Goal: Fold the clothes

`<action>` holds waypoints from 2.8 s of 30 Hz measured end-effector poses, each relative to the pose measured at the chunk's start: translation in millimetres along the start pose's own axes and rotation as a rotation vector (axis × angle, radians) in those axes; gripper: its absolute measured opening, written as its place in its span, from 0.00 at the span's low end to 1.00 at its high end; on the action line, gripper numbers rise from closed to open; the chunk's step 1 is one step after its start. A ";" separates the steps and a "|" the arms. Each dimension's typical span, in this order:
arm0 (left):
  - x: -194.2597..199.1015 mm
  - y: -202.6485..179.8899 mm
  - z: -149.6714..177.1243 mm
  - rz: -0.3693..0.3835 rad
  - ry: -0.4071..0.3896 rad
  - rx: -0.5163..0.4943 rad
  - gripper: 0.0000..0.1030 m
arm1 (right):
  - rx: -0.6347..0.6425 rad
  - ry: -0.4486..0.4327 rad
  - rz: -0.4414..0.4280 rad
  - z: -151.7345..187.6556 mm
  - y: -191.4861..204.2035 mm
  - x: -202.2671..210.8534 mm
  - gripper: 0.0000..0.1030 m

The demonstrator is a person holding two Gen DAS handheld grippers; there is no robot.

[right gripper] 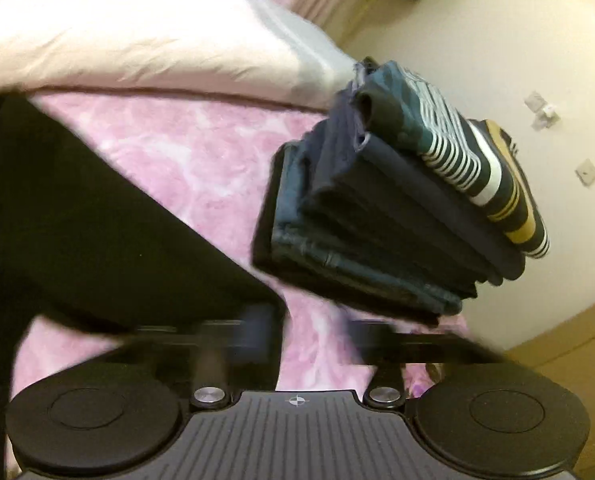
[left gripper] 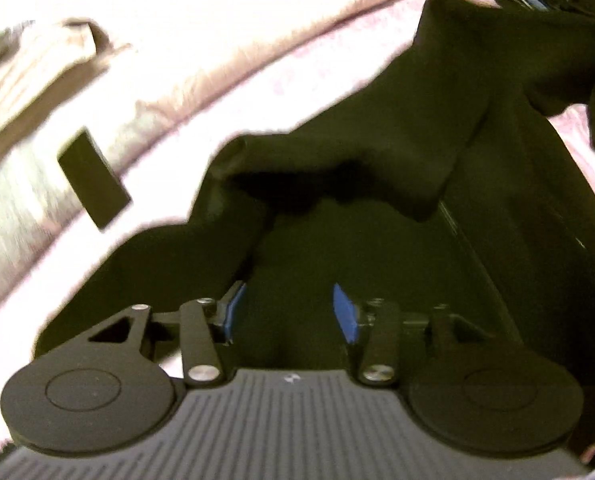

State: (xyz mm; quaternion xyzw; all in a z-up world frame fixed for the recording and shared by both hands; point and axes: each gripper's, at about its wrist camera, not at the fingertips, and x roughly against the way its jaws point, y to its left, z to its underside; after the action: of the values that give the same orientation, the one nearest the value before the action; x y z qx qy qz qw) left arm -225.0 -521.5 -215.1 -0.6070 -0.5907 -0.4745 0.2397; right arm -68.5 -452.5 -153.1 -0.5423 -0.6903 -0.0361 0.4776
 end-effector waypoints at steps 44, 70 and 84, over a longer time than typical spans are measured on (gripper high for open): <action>-31.2 18.0 35.3 0.039 0.118 0.213 0.41 | 0.161 0.065 -0.634 24.4 180.8 27.8 0.83; 38.6 -145.8 195.1 0.379 0.210 0.209 0.02 | -0.214 0.386 -0.727 260.7 146.5 137.7 0.27; 88.4 -216.0 192.7 0.433 0.259 0.237 0.02 | -0.143 0.443 -0.618 242.9 78.6 151.3 0.02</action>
State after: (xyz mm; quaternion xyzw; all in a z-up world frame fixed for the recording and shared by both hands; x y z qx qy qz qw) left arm -385.7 -273.7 -281.2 -0.6210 -0.4631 -0.4136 0.4784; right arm -150.9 -174.3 -215.7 -0.3199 -0.6971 -0.3425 0.5426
